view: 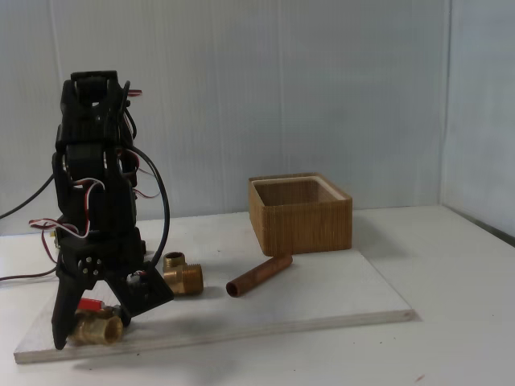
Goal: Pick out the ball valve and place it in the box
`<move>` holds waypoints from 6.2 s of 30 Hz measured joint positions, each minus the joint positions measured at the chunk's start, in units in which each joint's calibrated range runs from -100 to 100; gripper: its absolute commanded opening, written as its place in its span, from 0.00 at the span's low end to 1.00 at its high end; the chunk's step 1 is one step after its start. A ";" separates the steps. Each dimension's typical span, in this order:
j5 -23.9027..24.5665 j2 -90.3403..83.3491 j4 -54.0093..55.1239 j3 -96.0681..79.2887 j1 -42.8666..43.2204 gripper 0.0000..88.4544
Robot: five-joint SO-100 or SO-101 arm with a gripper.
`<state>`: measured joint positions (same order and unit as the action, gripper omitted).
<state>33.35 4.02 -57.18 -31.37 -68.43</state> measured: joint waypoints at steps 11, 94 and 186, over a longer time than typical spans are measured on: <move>-0.41 -4.07 -7.65 4.09 0.52 0.01; -42.83 -49.72 -41.27 27.24 37.35 0.01; -13.85 3.47 -41.01 53.29 83.88 0.01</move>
<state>19.50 7.50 -98.19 21.92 15.45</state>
